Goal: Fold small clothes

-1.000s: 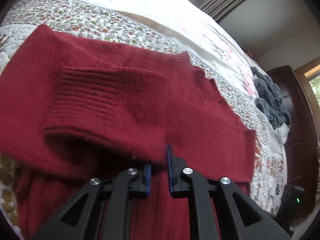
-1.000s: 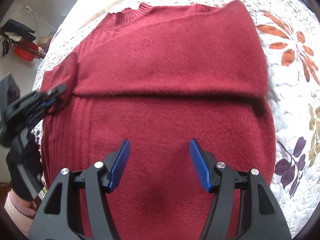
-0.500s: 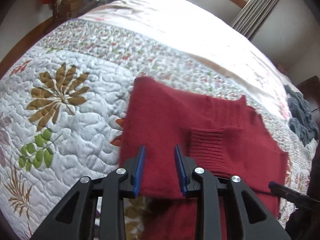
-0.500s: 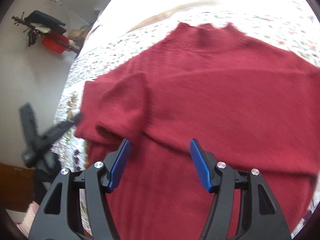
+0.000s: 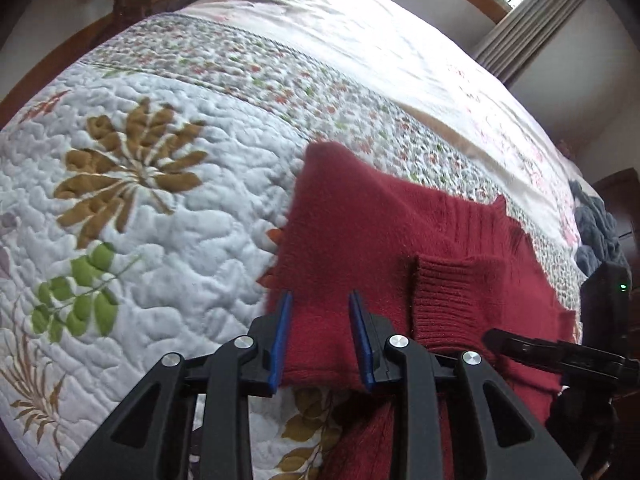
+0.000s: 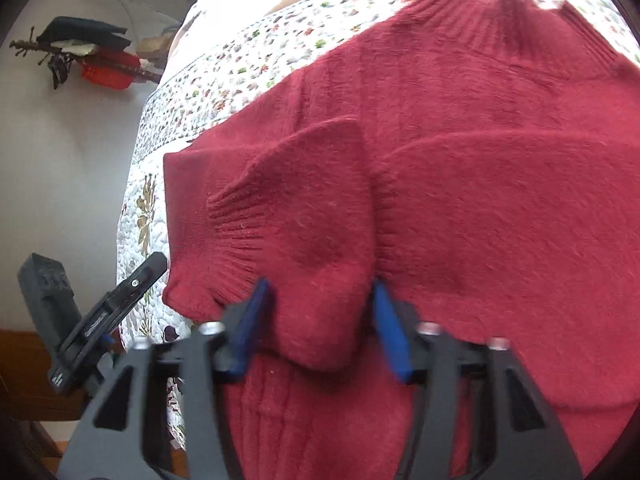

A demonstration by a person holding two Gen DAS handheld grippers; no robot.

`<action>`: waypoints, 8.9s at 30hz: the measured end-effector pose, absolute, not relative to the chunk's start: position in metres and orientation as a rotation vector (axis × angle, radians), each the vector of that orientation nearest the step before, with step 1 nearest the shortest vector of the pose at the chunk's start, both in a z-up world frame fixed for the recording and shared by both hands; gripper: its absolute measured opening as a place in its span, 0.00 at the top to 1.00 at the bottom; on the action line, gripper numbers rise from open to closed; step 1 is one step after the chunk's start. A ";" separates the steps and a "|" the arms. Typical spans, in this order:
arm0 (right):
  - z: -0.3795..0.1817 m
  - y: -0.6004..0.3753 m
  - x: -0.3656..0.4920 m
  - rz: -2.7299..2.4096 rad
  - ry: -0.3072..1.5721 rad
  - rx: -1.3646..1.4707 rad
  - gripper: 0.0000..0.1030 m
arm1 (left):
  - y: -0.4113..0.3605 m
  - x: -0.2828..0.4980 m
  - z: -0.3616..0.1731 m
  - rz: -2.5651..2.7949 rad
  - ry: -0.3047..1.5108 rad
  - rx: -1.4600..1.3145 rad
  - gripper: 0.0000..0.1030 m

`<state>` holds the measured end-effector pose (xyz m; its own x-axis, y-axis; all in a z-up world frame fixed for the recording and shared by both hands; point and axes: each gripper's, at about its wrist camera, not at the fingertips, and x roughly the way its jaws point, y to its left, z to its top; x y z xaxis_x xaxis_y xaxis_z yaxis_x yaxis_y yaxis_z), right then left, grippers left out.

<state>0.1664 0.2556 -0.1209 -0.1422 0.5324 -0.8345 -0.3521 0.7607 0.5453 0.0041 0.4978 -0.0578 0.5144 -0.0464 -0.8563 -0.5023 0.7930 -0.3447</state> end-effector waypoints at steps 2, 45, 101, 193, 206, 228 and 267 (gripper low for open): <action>-0.118 0.259 0.166 0.770 1.522 0.119 0.80 | 0.498 0.001 -0.054 0.298 1.002 -0.615 0.72; -0.067 0.212 0.146 0.727 1.243 -0.358 0.38 | 0.389 0.088 -0.071 0.057 1.124 -0.413 0.63; -0.106 0.003 0.207 0.434 1.383 0.435 0.92 | 0.362 0.101 -0.085 0.069 1.154 -0.299 0.60; -0.128 -0.115 -0.099 0.507 1.723 0.312 0.95 | 0.350 -0.205 -0.105 0.087 1.543 -0.604 0.92; -0.069 -0.124 -0.037 0.673 1.527 0.663 0.95 | 0.388 -0.159 -0.047 -0.061 1.260 -0.795 0.93; -0.130 -0.136 0.092 0.601 1.577 0.707 0.92 | 0.440 -0.066 -0.102 0.020 1.182 -0.880 0.89; -0.070 -0.110 0.078 0.575 1.421 0.315 0.61 | 0.364 -0.019 -0.053 0.054 1.169 -0.188 0.94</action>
